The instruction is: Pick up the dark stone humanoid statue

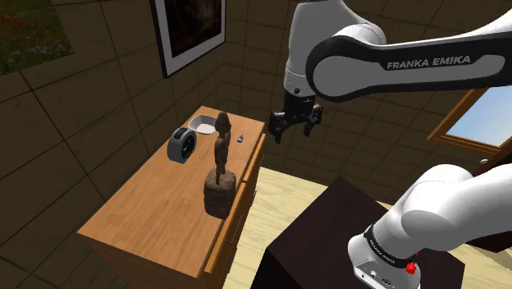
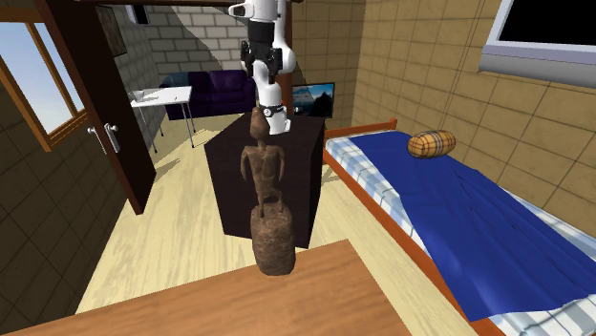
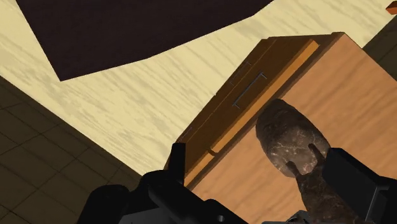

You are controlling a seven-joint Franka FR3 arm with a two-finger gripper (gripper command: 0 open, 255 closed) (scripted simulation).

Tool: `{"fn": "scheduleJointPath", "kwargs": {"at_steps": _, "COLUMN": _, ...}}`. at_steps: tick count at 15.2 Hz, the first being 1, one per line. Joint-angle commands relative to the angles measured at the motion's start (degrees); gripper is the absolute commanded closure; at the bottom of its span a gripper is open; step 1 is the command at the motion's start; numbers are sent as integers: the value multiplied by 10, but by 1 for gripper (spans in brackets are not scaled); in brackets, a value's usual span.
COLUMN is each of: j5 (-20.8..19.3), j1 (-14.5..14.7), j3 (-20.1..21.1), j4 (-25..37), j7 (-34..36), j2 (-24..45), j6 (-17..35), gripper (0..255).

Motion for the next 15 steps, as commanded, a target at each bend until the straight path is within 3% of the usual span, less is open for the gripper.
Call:
{"fn": "scheduleJointPath", "kwargs": {"at_steps": 1, "j5": 1, "j1": -6, "j3": 26, "j4": 13, "j7": 53, "j2": 36, "j6": 34, "gripper": 0}}
{"fn": "scheduleJointPath", "kwargs": {"at_steps": 8, "j5": -54, "j1": -38, "j3": 102, "j4": 87, "j7": 234, "j2": 183, "j6": 130, "gripper": 0}}
{"fn": "scheduleJointPath", "kwargs": {"at_steps": 15, "j5": -184, "j1": -46, "j3": 136, "j4": 208, "j7": 436, "j2": 354, "j6": 169, "gripper": 0}}
